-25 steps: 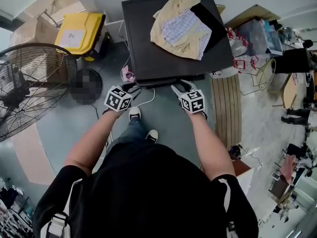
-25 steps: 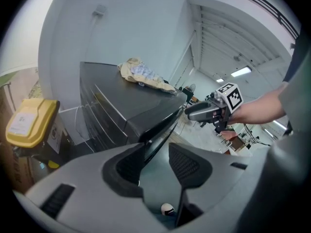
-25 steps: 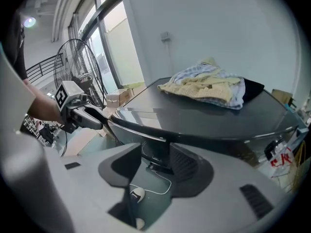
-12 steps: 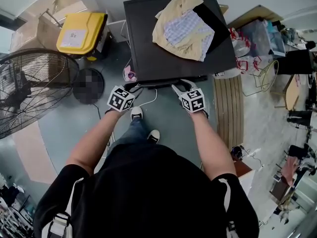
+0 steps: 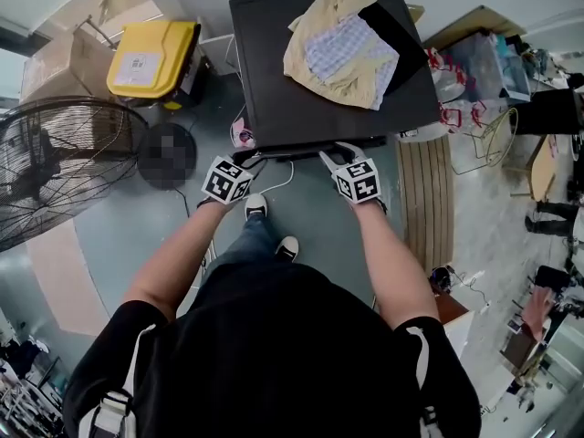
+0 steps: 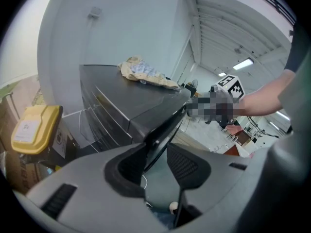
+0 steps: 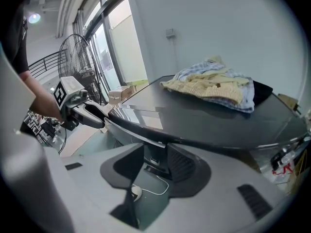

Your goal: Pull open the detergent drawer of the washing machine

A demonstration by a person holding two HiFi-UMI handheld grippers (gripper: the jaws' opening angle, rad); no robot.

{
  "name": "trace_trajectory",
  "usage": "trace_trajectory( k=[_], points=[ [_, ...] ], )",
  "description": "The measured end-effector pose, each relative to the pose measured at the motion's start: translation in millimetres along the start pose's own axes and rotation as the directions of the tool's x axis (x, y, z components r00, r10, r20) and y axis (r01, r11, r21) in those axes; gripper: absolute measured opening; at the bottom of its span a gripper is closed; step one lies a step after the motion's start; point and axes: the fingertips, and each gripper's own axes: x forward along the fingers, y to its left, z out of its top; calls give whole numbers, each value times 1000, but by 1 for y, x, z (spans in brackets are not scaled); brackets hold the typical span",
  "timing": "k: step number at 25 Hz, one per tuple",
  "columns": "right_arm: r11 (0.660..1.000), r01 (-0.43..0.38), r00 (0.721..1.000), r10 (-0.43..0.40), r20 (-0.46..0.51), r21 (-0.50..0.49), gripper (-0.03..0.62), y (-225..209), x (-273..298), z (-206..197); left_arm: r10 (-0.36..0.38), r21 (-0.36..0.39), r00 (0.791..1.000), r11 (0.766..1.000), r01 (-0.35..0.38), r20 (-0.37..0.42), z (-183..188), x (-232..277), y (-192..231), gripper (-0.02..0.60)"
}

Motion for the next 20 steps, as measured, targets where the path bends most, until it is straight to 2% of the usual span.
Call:
trace_trajectory(
  k=[11, 15, 20],
  points=[
    [1000, -6, 1000, 6, -5, 3, 149, -1, 2, -2, 2, 15, 1000, 1000, -2, -14, -1, 7, -6, 123],
    [1000, -8, 1000, 8, -2, 1, 143, -1, 2, -2, 28, 1, 1000, 1000, -28, -8, -3, 9, -1, 89],
    [1000, -13, 1000, 13, -8, -4, 137, -1, 2, -2, 22, -17, 1000, 1000, -22, -12, -3, 9, 0, 83]
  ],
)
